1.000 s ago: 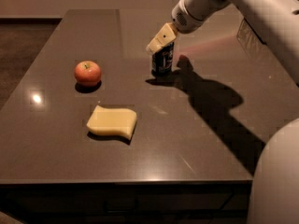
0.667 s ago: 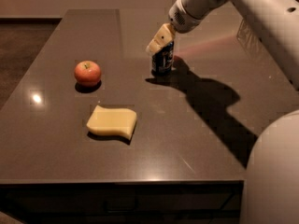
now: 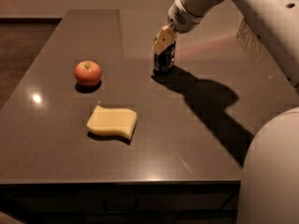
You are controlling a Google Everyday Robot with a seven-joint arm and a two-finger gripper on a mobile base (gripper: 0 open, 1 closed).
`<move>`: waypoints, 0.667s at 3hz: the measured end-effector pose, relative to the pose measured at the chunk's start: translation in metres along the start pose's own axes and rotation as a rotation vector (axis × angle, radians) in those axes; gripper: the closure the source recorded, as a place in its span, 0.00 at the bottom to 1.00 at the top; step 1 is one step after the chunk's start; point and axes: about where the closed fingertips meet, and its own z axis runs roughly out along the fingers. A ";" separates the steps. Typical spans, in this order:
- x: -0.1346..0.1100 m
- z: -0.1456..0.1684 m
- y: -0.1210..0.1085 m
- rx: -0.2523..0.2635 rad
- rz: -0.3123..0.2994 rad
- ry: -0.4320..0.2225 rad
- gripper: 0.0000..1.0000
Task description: Move pepsi can near sponge
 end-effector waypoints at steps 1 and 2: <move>-0.003 -0.011 0.024 -0.043 -0.077 -0.020 0.85; -0.013 -0.030 0.065 -0.088 -0.196 -0.080 1.00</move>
Offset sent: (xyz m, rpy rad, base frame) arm -0.1135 0.0586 0.0542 0.0734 -0.1317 0.3933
